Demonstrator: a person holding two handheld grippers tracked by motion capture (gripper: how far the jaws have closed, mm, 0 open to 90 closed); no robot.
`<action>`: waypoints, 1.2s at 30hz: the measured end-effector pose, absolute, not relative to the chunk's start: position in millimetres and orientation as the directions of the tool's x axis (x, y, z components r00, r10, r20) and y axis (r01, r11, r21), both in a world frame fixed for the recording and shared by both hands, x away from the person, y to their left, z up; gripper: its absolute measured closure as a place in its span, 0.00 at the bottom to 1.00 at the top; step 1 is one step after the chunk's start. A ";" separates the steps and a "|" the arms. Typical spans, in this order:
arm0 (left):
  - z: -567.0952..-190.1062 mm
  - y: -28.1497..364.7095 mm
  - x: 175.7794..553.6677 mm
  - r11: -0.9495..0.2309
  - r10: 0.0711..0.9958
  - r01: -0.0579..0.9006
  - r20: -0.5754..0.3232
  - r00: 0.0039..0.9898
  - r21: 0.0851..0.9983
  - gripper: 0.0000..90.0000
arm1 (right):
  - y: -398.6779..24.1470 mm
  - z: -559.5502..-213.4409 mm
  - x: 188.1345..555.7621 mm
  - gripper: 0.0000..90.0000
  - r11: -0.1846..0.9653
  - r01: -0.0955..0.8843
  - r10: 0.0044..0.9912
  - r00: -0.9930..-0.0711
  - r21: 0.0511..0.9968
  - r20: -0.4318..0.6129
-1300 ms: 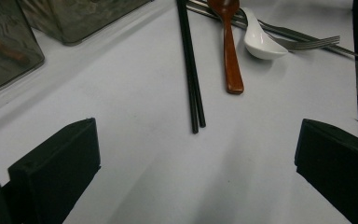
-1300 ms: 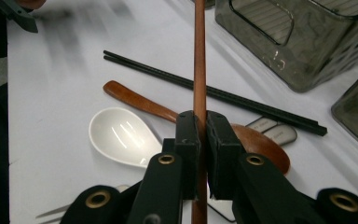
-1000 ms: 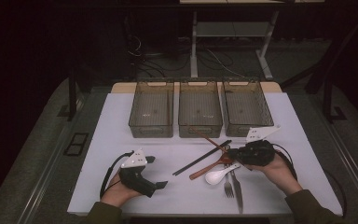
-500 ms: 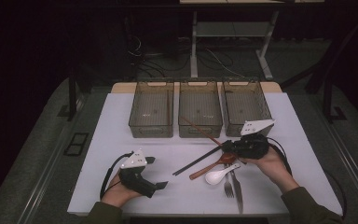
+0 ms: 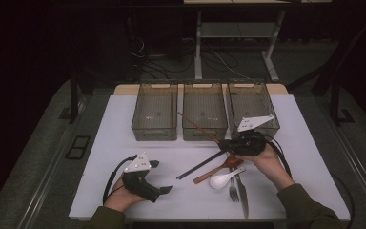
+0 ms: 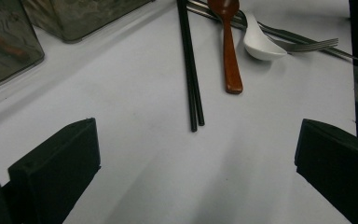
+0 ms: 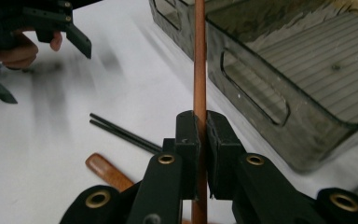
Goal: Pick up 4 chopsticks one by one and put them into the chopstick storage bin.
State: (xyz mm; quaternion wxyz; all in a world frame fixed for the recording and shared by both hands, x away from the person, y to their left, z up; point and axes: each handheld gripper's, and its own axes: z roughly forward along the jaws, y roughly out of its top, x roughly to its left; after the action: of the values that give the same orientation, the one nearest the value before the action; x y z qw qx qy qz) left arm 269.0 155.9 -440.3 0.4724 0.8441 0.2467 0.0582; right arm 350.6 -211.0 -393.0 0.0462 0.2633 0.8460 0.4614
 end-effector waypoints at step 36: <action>-439.3 156.0 268.7 -0.404 0.464 0.365 -0.156 0.872 0.839 0.00 | -125.0 -357.0 417.8 0.93 0.394 0.398 0.498 -0.850 0.829 0.172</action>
State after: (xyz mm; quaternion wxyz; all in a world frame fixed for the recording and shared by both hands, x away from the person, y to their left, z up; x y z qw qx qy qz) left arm 268.7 156.0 -439.3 0.4863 0.8363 0.2480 0.0508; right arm 417.8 -125.0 -357.0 0.0518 0.2689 0.8331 0.4805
